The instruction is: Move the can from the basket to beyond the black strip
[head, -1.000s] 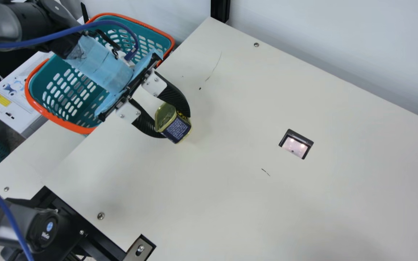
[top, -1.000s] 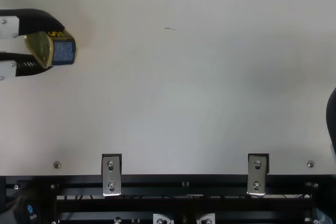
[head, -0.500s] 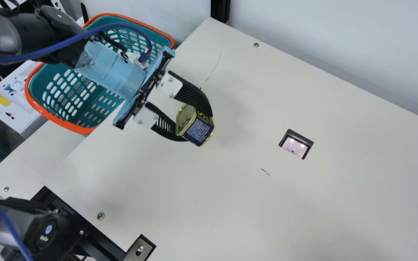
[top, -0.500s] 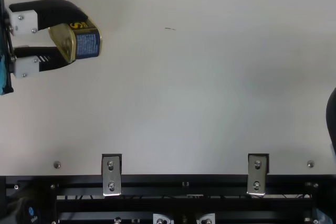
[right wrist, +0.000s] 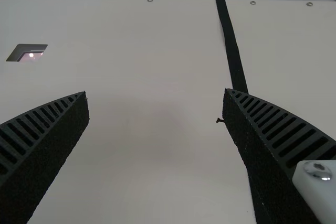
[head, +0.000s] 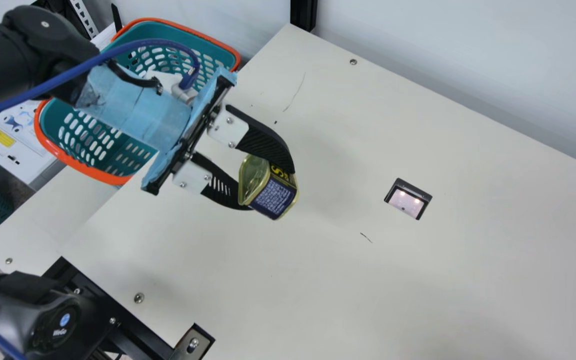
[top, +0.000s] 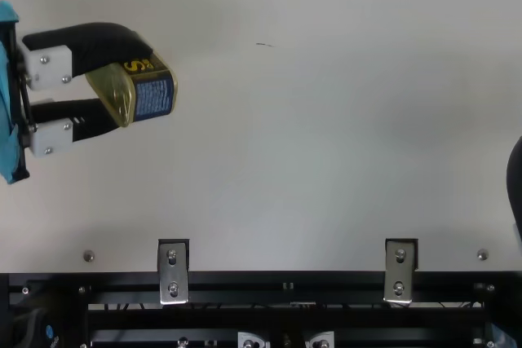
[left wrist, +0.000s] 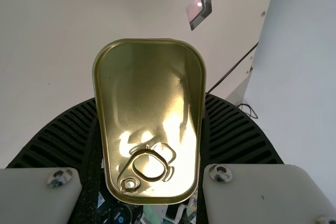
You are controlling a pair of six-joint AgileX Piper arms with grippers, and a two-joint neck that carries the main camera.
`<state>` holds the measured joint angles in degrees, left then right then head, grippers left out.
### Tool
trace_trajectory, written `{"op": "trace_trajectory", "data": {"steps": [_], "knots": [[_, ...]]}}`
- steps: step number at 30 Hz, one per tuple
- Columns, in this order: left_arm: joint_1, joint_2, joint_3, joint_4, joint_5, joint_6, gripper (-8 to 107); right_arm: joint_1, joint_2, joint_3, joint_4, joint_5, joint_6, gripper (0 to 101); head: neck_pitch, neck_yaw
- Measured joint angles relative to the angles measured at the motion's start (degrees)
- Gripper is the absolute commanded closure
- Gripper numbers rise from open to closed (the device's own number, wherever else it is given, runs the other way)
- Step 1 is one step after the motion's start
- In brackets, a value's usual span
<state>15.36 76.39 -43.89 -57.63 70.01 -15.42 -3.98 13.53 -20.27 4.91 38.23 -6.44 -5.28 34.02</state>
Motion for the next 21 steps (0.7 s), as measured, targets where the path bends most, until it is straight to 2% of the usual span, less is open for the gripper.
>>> {"op": "trace_trajectory", "data": {"steps": [7,21], "knots": [[2.98,-2.05,0.37,0.27,-0.14,-1.86,89,0.0,0.0,0.0,0.0,0.0,0.0,0,0.0,0.0],[3.1,-2.05,0.37,0.27,-0.02,-1.86,89,0.0,0.0,0.0,0.0,0.0,0.0,0,0.29,0.0]]}}
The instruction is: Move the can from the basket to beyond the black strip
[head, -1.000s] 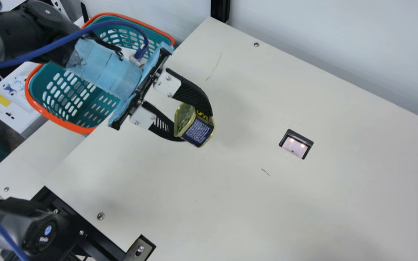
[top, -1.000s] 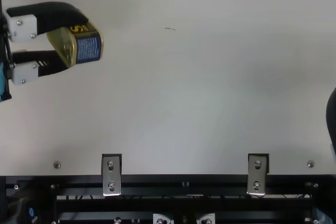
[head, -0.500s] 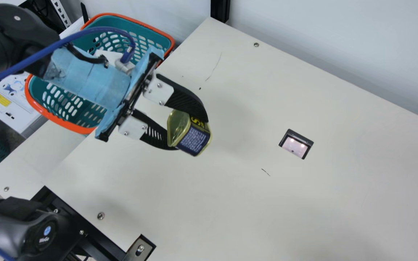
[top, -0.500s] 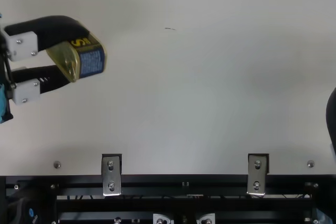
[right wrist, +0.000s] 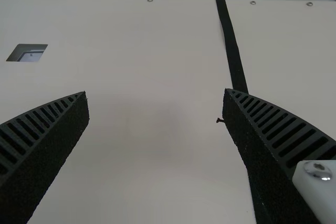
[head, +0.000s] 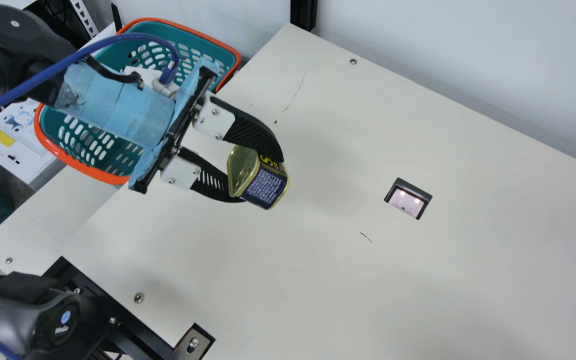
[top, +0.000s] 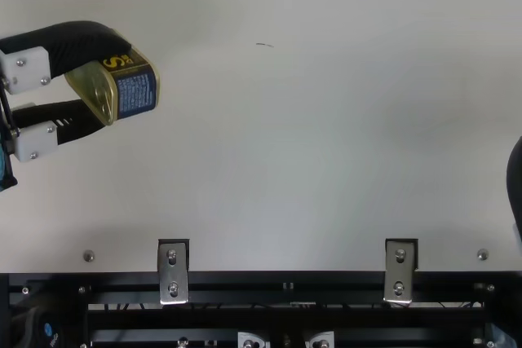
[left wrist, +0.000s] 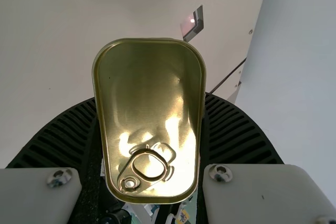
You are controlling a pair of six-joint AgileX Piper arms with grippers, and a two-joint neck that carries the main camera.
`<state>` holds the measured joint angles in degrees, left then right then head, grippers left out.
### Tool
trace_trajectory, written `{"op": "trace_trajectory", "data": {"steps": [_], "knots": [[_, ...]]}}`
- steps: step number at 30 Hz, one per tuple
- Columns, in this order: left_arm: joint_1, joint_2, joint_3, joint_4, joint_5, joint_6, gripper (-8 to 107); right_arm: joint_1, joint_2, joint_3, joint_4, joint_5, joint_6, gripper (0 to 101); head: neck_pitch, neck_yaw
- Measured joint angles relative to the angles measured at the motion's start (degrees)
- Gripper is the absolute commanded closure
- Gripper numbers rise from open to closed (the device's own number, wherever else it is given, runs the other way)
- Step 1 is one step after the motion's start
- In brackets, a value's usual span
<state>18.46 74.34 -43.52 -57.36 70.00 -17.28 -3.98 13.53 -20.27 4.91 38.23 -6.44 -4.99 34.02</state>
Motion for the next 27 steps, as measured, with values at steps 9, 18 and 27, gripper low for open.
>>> {"op": "trace_trajectory", "data": {"steps": [9,18,27], "knots": [[0.0,0.0,0.0,0.0,0.0,0.0,89,0.0,0.0,0.0,0.0,0.0,0.0,0,-0.29,0.0],[0.0,0.0,0.0,0.0,0.0,0.0,89,0.0,0.0,0.0,0.0,0.0,0.0,0,-0.29,-0.59],[0.0,0.0,0.0,0.0,0.0,0.0,89,0.0,0.0,0.0,0.0,0.0,0.0,0,0.88,-11.14]]}}
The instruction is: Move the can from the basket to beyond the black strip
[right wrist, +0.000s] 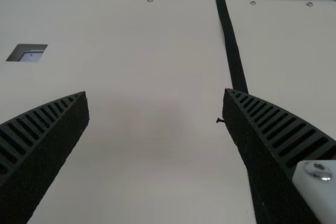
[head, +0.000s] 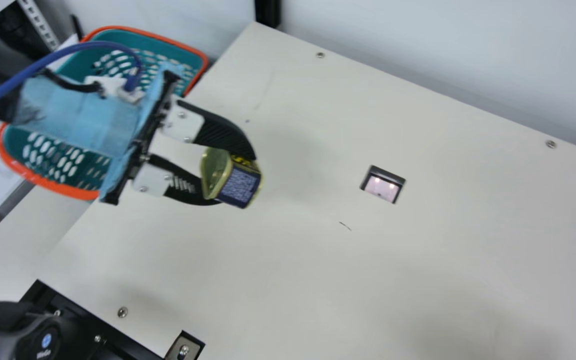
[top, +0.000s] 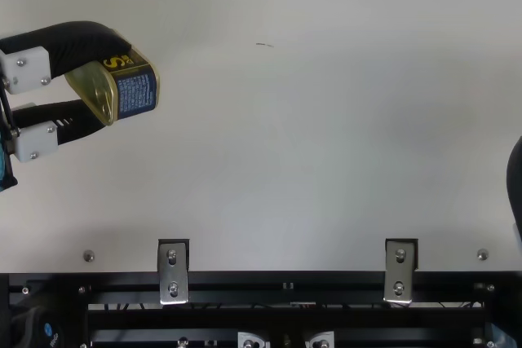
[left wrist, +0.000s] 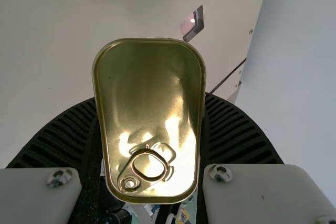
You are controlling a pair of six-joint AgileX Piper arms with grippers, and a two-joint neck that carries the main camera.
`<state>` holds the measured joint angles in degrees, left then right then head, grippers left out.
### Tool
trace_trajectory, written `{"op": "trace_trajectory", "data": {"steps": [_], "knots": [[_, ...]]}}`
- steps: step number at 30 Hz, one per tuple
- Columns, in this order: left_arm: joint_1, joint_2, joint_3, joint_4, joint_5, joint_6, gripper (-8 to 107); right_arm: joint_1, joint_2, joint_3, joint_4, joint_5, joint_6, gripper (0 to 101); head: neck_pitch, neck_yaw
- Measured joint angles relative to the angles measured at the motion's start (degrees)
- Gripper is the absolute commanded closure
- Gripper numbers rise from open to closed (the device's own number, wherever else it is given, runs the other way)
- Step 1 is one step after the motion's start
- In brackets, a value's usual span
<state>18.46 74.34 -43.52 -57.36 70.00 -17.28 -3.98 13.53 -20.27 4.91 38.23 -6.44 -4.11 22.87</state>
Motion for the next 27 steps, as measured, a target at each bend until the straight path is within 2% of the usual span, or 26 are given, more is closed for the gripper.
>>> {"op": "trace_trajectory", "data": {"steps": [5,11,18,27], "knots": [[0.0,0.0,0.0,0.0,0.0,0.0,89,0.0,0.0,0.0,0.0,0.0,0.0,0,0.59,-5.57],[-1.31,0.22,-0.72,0.48,-1.16,-0.21,89,0.0,0.0,0.0,0.0,0.0,0.0,0,4.99,-12.32],[-6.63,0.73,-3.13,2.5,-4.4,-1.83,89,0.0,0.0,0.0,0.0,0.0,0.0,0,4.99,-12.02],[-17.2,1.89,-8.41,11.15,-12.03,-6.11,89,0.0,0.0,0.0,0.0,0.0,0.0,0,4.99,-12.02]]}}
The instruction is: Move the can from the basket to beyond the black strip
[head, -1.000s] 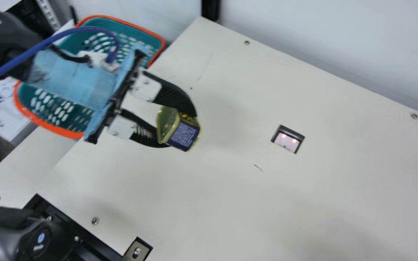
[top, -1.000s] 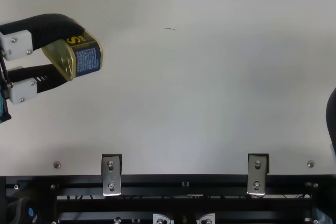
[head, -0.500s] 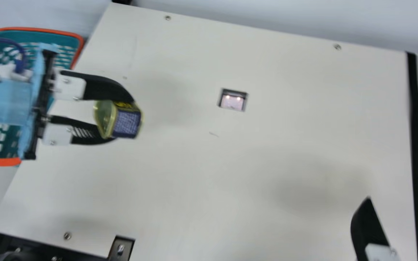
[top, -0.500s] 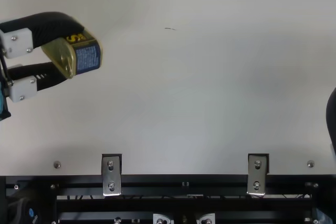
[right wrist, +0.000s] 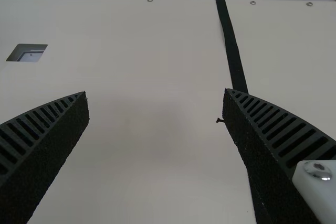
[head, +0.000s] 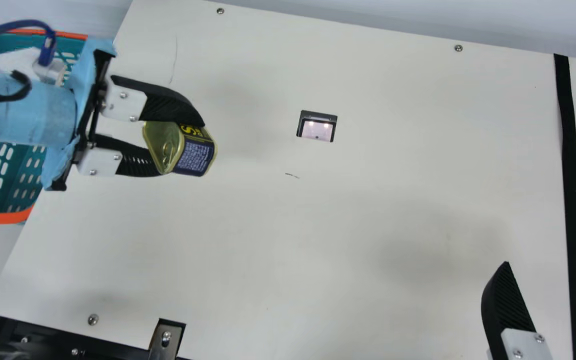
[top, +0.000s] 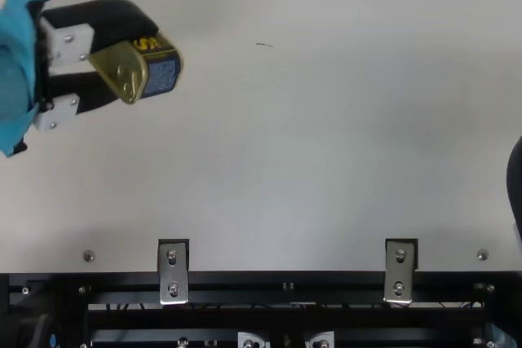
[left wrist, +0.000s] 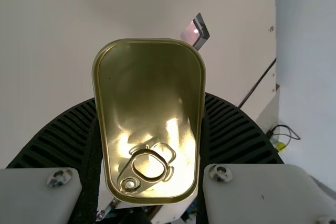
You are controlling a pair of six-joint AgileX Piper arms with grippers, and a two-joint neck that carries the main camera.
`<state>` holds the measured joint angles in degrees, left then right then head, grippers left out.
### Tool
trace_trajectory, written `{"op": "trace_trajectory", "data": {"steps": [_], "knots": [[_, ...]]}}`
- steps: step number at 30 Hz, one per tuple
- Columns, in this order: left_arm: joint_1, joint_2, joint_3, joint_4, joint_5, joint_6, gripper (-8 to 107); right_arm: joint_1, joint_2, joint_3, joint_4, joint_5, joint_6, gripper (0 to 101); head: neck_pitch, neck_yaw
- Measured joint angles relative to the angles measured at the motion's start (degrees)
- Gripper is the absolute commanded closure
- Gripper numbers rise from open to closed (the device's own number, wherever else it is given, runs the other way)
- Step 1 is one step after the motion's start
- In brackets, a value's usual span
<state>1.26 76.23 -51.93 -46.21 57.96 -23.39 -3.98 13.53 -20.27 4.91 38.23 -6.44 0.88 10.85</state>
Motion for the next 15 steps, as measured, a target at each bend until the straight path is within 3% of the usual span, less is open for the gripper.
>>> {"op": "trace_trajectory", "data": {"steps": [11,15], "knots": [[-13.83,2.12,-7.1,15.7,-7.13,-7.81,89,0.0,0.0,0.0,0.0,0.0,0.0,0,0.0,0.0],[-18.99,3.63,-9.36,22.53,-6.48,-8.99,89,0.0,0.0,0.0,0.0,0.0,0.0,0,0.0,0.0]]}}
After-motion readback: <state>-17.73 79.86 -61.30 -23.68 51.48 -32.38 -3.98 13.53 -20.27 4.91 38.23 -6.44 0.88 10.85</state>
